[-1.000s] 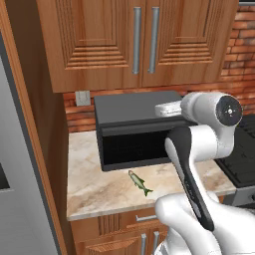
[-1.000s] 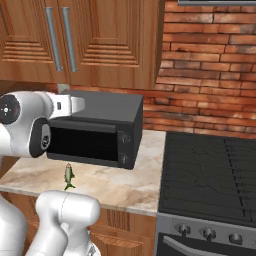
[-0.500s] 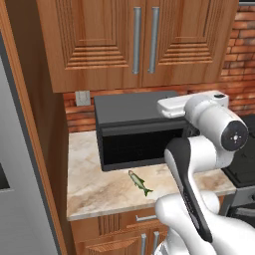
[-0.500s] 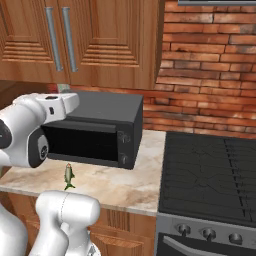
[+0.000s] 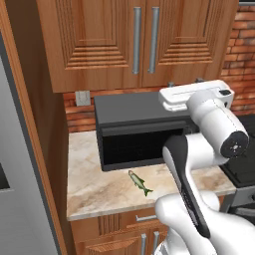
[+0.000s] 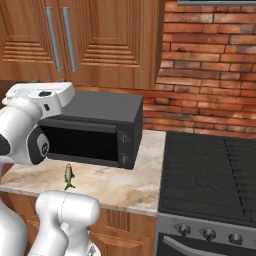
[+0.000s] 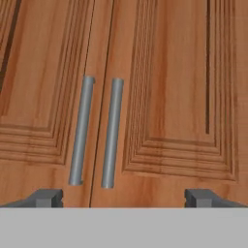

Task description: Retrieve the tupperware from the cabinet, then place the raw meat into the tupperware to avoid contamination.

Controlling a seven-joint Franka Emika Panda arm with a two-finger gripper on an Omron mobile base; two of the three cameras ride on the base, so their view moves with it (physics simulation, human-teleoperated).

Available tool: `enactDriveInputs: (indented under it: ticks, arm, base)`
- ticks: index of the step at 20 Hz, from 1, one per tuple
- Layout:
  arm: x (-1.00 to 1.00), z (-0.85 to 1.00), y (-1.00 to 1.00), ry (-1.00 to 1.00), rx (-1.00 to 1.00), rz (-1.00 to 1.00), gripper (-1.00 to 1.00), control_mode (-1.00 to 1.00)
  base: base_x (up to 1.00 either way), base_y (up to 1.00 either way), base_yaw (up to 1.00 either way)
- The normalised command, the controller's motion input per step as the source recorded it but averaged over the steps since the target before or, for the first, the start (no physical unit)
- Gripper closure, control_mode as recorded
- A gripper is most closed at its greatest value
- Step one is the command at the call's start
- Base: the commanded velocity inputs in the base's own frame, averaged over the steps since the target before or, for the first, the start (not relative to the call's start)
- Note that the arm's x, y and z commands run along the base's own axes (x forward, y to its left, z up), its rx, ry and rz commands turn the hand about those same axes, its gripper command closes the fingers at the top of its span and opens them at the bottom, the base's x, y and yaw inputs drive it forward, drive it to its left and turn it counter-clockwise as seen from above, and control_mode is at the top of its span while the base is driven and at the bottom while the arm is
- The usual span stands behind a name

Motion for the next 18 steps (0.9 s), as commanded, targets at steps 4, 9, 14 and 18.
enactDriveInputs:
  ticks: [4, 9, 14, 18]
  arm:
    - [-0.07, 0.31, 0.00, -0.17, 0.00, 0.00, -1.00, -1.00]
    - [0.00, 0.25, 0.00, -0.12, 0.00, 0.00, -1.00, -1.00]
    - [0.05, 0.13, 0.00, -0.04, 0.00, 0.00, -1.00, -1.00]
    - [0.17, 0.05, 0.00, 0.00, 0.00, 0.00, -1.00, -1.00]
  base:
    - [0.00, 0.00, 0.00]
    - [0.00, 0.00, 0.00]
    - [0.00, 0.00, 0.00]
    - [0.00, 0.00, 0.00]
